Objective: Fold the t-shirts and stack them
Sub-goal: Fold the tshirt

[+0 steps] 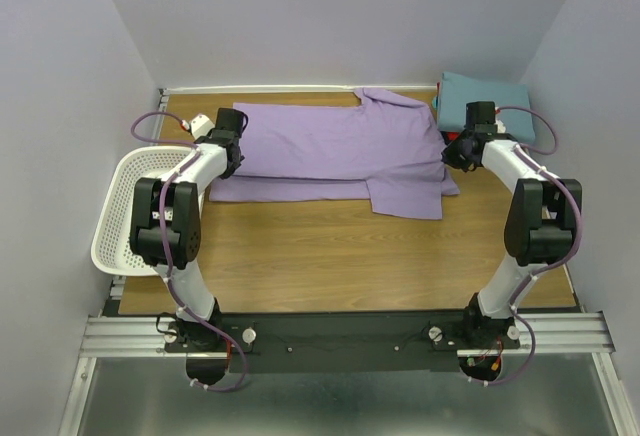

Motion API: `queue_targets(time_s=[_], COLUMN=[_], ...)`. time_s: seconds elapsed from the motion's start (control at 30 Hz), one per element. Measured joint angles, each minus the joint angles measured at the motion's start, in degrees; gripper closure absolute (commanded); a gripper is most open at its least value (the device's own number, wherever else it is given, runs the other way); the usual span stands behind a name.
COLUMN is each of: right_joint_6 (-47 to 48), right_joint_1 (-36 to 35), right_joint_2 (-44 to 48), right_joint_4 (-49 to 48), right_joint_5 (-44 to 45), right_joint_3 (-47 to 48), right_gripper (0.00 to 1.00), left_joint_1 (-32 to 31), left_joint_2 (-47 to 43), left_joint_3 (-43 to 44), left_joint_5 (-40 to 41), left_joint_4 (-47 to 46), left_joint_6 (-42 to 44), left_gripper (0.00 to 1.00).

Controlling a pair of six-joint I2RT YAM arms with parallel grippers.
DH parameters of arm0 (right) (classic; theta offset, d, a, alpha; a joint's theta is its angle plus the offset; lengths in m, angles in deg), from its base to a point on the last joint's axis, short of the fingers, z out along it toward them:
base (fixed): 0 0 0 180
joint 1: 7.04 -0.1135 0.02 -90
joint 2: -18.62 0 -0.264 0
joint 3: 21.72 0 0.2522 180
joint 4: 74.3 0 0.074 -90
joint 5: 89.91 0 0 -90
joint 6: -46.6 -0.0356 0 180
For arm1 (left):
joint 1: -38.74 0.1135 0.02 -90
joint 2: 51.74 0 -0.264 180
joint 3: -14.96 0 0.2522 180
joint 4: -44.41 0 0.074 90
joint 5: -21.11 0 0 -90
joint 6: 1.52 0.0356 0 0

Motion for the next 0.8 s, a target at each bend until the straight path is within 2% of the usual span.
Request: queue_targets(time_s=[0.8], right_joint_6=[0.0], right_joint_1=[0.1], right_joint_2=[0.0], right_joint_4=[-0.3], right_joint_5=[-2.2], right_joint_3=[2.3], right_gripper=[1.00], left_joint_1=[0.6], left_joint_2=[0.0], left_joint_3=[0.0], left_joint_5=[-0.2], left_joint_4=[0.0], left_joint_6=[0.0], left_gripper=[1.00])
